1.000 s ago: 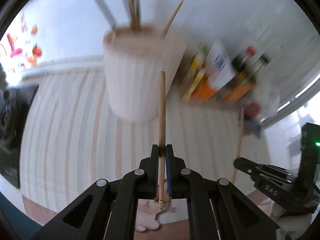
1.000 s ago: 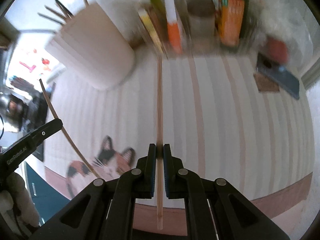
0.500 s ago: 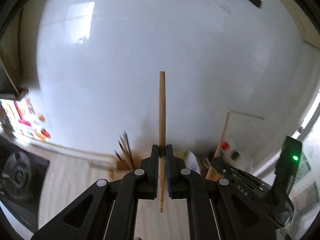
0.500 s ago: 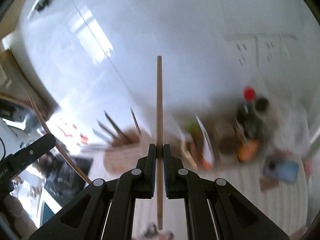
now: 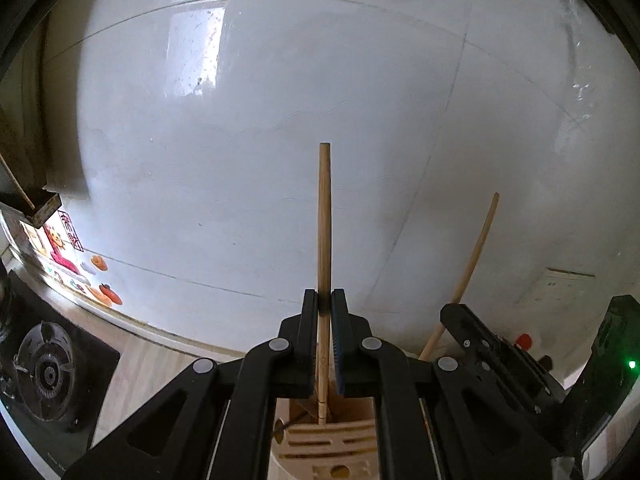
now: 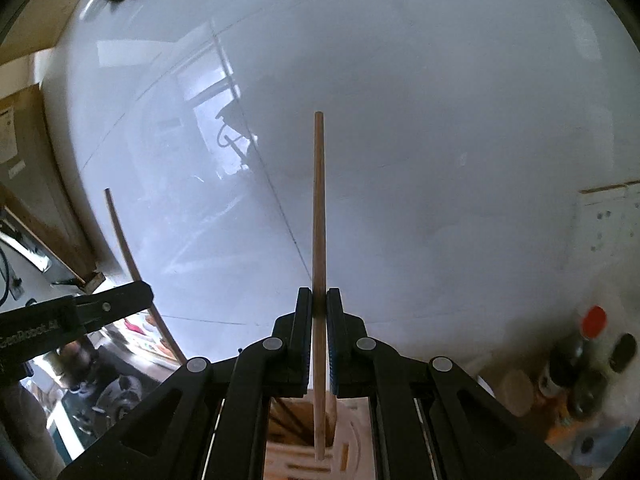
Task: Organize utensils
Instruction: 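Lower both wooden chopsticks into the holder opening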
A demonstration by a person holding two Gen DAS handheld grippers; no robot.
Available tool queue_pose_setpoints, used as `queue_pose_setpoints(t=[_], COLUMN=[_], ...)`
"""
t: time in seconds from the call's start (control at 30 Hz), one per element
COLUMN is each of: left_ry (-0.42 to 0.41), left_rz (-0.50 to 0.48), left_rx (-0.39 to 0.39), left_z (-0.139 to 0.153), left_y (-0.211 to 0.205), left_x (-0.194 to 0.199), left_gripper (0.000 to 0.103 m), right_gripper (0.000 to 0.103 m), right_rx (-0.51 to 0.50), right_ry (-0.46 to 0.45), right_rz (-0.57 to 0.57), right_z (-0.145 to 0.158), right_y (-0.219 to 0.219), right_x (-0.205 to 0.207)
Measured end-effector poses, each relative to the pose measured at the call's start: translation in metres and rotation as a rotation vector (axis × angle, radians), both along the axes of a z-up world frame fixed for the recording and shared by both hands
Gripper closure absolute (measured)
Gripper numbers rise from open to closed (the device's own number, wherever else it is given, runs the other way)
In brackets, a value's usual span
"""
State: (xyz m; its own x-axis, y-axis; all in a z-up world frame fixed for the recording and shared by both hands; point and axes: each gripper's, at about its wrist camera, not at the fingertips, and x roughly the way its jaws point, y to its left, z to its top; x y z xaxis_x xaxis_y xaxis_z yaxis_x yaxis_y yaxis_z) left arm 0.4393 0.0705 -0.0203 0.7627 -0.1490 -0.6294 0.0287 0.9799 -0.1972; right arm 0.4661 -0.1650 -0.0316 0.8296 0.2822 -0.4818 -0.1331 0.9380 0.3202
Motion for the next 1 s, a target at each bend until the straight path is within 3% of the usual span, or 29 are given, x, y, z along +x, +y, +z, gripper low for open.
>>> queue_pose_setpoints(t=[0.47,0.67,1.0], left_ry=[-0.055,-0.14,-0.098], left_rz=[0.007,-0.005,-0.028], left_rx=[-0.003,-0.083,-0.089], left_z=[-0.015,-0.005,-0.022], left_y=[-0.008,-0.008,-0.018], left_x=[0.004,-0.007,0.002], left_gripper=[0.099,0.099,0.099], right_gripper=[0.096,0.096,0.096], right_rx=[-0.054,-0.036,0.009], right_ry=[-0.073,-0.081,-0.064], right_rz=[0.031,0.016,0.013], right_z=[-0.03,-0.03,-0.036], right_y=[0.026,0.019,0.006], right_x=[0.006,-0.003,-0.01])
